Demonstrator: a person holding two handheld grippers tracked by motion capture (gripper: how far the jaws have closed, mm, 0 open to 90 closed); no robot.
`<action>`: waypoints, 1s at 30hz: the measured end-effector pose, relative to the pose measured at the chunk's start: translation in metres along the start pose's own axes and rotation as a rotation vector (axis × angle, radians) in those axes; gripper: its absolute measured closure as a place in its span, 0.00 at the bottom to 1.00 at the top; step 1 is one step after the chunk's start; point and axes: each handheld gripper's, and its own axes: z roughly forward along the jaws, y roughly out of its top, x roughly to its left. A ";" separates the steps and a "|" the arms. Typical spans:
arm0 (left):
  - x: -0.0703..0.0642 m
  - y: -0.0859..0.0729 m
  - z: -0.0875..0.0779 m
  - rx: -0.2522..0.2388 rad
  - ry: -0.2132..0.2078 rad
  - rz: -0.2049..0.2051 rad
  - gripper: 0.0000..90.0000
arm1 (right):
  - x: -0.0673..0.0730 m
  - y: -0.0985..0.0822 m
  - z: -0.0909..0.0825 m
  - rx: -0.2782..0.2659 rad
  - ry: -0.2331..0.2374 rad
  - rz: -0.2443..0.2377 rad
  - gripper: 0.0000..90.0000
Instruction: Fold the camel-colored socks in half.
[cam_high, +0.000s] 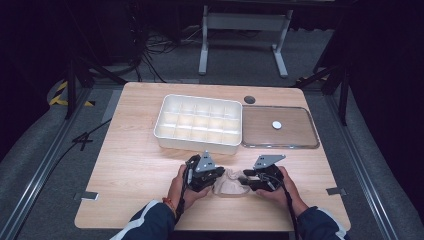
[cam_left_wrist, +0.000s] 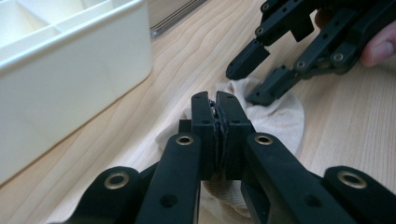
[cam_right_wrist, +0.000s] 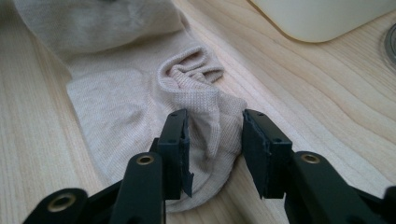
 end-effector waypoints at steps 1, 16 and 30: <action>-0.001 0.002 0.002 0.000 -0.001 0.003 0.97 | 0.000 0.000 0.000 0.000 -0.002 0.000 0.69; -0.019 0.011 0.035 0.026 0.002 0.022 0.97 | 0.000 0.000 0.000 0.002 0.001 0.003 0.69; -0.008 0.027 -0.008 -0.092 -0.016 -0.011 0.77 | -0.001 -0.001 0.000 0.002 0.002 -0.003 0.69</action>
